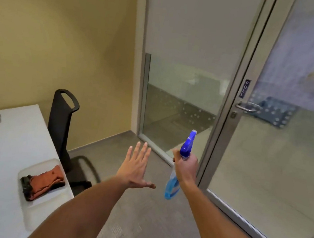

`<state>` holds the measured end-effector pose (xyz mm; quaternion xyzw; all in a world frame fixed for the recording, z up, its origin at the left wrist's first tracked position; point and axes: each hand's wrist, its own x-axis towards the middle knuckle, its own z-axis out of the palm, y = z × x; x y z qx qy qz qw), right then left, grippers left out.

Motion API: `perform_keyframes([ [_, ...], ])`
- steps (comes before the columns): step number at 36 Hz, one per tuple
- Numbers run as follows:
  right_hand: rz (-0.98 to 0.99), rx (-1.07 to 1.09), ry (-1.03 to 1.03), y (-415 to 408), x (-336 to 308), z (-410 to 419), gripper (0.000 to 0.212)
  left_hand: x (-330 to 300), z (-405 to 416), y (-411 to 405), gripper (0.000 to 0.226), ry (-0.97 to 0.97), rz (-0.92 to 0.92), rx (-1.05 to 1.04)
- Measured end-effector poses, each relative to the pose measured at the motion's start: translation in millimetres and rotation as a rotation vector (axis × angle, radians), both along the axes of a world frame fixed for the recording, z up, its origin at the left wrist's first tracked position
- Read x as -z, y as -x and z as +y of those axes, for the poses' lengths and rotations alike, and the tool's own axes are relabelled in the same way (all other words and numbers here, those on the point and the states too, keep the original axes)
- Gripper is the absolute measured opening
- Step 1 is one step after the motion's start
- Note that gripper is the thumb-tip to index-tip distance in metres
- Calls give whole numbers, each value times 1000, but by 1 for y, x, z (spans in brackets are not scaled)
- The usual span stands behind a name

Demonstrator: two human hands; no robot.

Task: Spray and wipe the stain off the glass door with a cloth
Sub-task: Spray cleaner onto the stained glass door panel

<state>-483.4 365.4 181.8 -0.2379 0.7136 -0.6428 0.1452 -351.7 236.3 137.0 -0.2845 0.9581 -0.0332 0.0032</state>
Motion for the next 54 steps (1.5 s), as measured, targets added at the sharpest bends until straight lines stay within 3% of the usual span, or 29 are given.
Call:
perform_keyframes([
  [11, 58, 173, 93, 88, -17, 71, 39, -21, 34, 117, 127, 48, 71, 276],
  [15, 84, 226, 133, 118, -28, 91, 24, -26, 37, 156, 125, 55, 110, 349],
  [24, 145, 361, 139, 191, -48, 106, 27, -47, 17, 267, 124, 104, 161, 489],
  [31, 164, 443, 197, 248, -66, 96, 52, -74, 0, 359, 130, 95, 229, 601],
  [45, 219, 601, 271, 342, -98, 99, 39, -112, -13, 522, 122, 139, 364, 809],
  [54, 249, 632, 372, 413, -123, 141, 38, -142, 15, 623, 123, 168, 472, 783],
])
